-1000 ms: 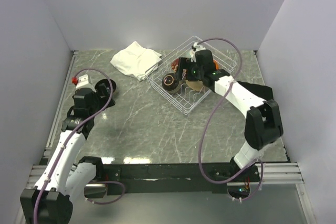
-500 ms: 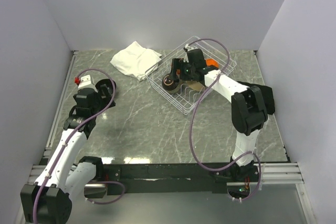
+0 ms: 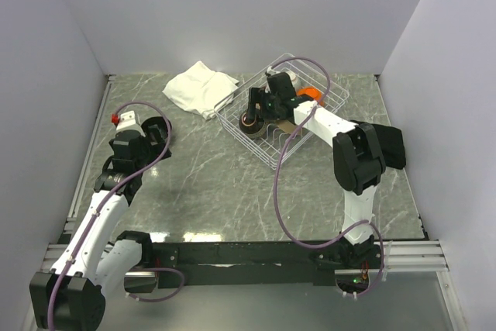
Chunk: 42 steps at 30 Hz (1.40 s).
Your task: Unload the bowls from the dish rack
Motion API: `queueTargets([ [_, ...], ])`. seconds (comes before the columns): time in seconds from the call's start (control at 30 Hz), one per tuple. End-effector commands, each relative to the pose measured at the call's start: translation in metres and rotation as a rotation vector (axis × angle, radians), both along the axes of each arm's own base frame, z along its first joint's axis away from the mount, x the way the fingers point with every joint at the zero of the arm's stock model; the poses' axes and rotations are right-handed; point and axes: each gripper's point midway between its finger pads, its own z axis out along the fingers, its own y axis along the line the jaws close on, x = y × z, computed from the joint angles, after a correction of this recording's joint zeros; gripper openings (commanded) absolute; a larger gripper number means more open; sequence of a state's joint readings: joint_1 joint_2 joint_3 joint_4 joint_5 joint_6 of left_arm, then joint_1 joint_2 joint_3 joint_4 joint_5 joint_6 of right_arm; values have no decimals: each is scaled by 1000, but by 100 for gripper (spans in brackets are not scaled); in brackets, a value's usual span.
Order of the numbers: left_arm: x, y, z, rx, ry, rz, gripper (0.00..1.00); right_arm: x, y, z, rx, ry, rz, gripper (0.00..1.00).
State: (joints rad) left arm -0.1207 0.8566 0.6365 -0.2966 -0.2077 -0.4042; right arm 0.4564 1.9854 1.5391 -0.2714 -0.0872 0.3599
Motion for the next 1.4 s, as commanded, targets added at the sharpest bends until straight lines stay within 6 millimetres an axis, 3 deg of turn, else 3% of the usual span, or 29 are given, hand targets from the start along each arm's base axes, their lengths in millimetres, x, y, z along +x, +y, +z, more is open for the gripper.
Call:
queueTargets([
  [0.0, 7, -2, 11, 11, -48, -15, 99, -2, 4, -12, -5, 47, -1, 100],
  [0.17, 7, -5, 10, 10, -45, -27, 100, -14, 13, -23, 28, 129, 38, 100],
  [0.3, 7, -6, 10, 9, -45, -30, 99, -20, 20, -20, 63, 139, 69, 100],
  [0.57, 7, -8, 10, 9, -46, -40, 100, -20, 30, 15, 135, 63, 119, 98],
  [0.77, 7, -9, 10, 6, -46, -43, 99, -21, 37, 37, 189, 6, 151, 91],
  [1.03, 7, -9, 10, 8, -46, -44, 99, -16, 36, 53, 252, -33, 81, 82],
  [1.37, 6, -9, 10, 8, -47, -44, 99, -13, 29, 56, 285, -72, 1, 67],
])
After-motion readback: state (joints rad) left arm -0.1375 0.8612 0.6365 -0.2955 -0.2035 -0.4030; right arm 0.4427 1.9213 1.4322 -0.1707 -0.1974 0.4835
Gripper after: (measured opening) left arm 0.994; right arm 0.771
